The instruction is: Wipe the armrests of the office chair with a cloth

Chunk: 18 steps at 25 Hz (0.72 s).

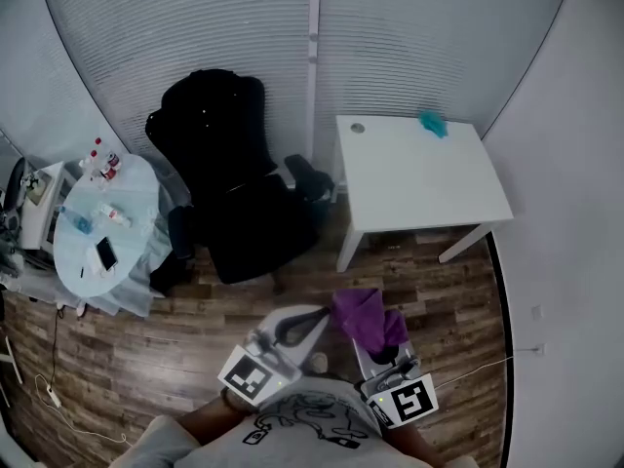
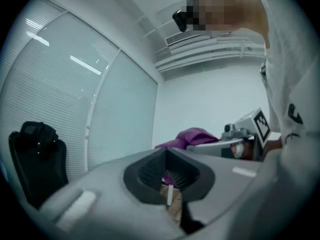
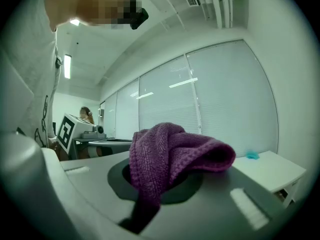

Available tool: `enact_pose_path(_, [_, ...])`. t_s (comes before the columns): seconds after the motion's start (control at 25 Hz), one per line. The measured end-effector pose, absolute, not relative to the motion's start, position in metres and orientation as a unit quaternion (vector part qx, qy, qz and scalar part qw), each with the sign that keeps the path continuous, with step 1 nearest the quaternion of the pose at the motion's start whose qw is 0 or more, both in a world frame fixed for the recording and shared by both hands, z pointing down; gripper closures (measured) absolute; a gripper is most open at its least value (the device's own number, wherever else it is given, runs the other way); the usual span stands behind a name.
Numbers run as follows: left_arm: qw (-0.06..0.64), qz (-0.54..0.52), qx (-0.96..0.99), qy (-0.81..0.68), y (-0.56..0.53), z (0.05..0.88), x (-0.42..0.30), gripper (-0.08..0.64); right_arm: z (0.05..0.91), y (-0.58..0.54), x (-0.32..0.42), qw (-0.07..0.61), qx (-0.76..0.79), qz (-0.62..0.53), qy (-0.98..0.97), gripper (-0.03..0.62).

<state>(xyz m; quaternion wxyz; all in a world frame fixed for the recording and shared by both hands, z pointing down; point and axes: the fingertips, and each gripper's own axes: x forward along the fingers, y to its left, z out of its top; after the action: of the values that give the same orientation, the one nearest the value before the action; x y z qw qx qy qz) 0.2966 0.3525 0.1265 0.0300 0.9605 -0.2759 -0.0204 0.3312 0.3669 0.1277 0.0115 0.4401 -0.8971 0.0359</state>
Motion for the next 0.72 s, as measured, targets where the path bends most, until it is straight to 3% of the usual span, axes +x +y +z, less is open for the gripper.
enact_pose_path(0.72, [0.047,-0.017,0.954,-0.297,0.327,0.14,0.349,0.557,0.141,0.342,0.388,0.019,0.426,0.048,-0.903,0.563])
